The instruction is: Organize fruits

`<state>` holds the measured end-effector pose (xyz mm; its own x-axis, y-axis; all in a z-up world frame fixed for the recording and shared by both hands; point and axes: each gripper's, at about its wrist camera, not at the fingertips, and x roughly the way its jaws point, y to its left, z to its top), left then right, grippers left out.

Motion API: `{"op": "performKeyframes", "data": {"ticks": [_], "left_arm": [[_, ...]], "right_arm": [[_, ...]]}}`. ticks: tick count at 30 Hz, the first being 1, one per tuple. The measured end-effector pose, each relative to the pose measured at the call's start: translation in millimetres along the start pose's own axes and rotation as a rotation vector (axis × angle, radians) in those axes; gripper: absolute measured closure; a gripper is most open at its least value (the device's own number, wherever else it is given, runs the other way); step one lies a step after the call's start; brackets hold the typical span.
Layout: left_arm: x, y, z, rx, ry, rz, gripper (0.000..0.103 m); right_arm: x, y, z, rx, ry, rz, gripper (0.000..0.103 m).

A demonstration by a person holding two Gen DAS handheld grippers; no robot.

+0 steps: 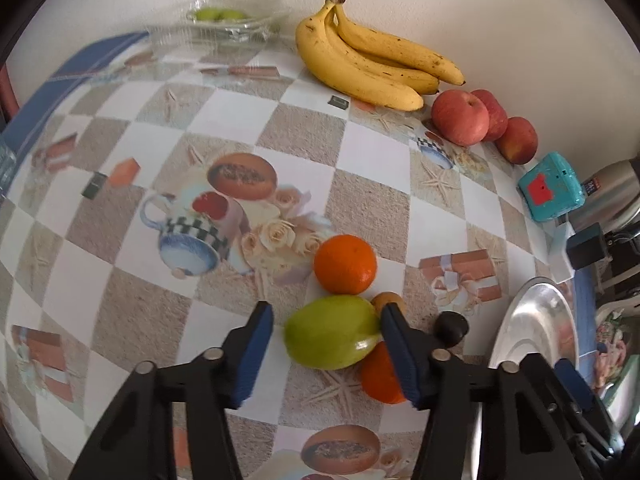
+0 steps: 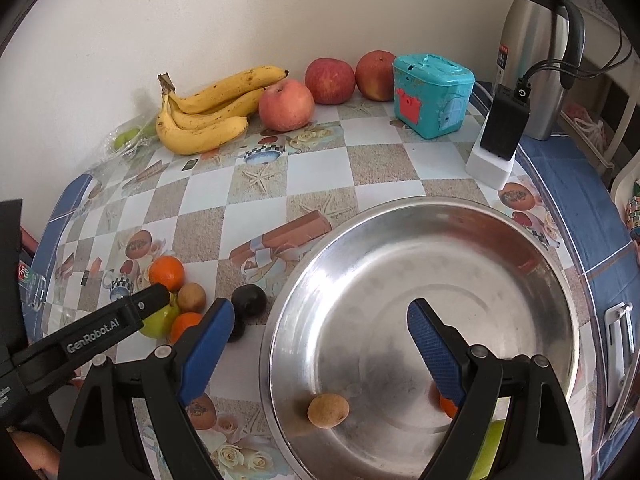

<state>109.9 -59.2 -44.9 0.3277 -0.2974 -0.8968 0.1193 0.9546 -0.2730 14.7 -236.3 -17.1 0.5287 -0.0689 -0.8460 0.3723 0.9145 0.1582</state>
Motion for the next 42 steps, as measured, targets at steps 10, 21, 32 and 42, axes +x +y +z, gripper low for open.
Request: {"op": "performKeyframes", "data": {"ticks": [10,21,32,42], "left_arm": [[-2,3,-1,-0.033,0.015,-0.018,0.051],[-25,19,6,-0.106,0.004,-0.010,0.051],[-44,46,13,-0.174,-0.019,-0.003,0.051],[-43,53,14,-0.193,-0.005,-0.022,0.051]], "right_arm": [[1,-2,0,0.010,0.011,0.002,0.014],[-1,12,1,-0.032,0.007,0.049,0.014],[9,65,-7,-0.188,0.011,0.122,0.034],[26,82,-17,-0.183,0.078,0.166,0.045]]}}
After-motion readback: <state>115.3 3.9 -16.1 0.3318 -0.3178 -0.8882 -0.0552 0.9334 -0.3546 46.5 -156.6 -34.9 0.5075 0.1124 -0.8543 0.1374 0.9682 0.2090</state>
